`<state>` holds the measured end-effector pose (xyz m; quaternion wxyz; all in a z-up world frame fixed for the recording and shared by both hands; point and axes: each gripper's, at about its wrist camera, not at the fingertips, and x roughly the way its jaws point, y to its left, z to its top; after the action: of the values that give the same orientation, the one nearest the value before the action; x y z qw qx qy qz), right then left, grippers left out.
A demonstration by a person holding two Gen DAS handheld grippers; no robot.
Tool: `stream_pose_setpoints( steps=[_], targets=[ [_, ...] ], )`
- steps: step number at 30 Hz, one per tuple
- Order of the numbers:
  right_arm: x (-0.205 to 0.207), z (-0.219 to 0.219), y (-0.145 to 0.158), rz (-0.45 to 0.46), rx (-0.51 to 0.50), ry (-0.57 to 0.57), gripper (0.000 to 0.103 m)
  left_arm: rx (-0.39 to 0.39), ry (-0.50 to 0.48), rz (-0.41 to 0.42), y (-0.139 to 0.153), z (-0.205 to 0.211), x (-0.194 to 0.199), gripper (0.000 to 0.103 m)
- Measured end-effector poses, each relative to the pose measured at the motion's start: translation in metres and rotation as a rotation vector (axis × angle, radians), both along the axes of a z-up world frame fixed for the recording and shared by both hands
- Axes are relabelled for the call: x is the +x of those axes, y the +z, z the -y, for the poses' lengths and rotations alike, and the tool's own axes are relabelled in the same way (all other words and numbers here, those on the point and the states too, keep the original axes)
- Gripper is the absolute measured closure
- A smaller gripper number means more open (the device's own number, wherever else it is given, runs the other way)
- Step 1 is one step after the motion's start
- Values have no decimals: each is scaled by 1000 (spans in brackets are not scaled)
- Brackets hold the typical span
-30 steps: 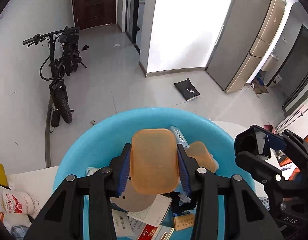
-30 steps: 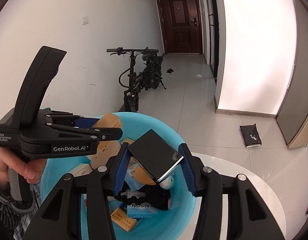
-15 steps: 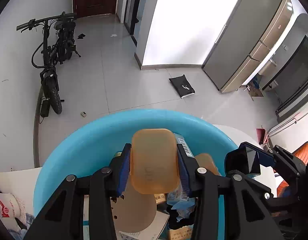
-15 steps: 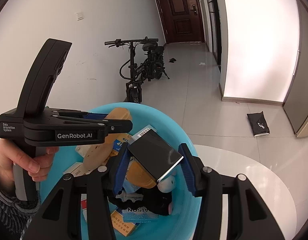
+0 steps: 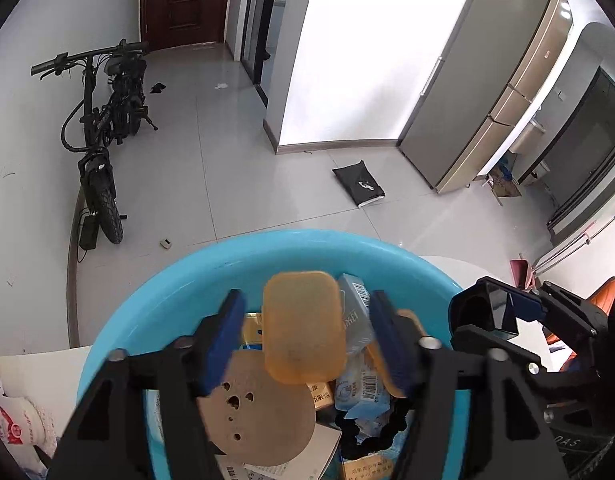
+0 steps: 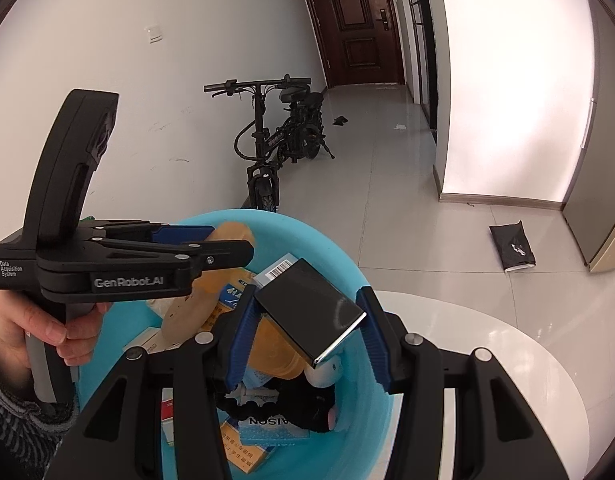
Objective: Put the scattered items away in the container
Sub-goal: 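Open the left tool over the basin while the right tool releases the black box inside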
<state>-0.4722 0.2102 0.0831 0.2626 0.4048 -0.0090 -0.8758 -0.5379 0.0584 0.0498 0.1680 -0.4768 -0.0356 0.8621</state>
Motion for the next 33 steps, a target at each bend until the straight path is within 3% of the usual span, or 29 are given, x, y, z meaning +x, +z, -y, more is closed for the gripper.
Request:
stream_pose_setpoints(
  steps=[7, 12, 22, 33],
  targets=[
    [6, 7, 5, 3, 7, 5, 55, 7, 37, -6, 14, 25, 22, 17],
    [9, 23, 8, 4, 32, 29, 55, -88, 62, -32, 20, 46, 48, 17],
    [-6, 70, -4, 76, 28, 63, 55, -105, -2, -28, 8, 76, 102, 17],
    [-13, 132, -10, 71, 110, 104, 55, -110, -56, -22, 3, 73, 124, 17]
  ],
)
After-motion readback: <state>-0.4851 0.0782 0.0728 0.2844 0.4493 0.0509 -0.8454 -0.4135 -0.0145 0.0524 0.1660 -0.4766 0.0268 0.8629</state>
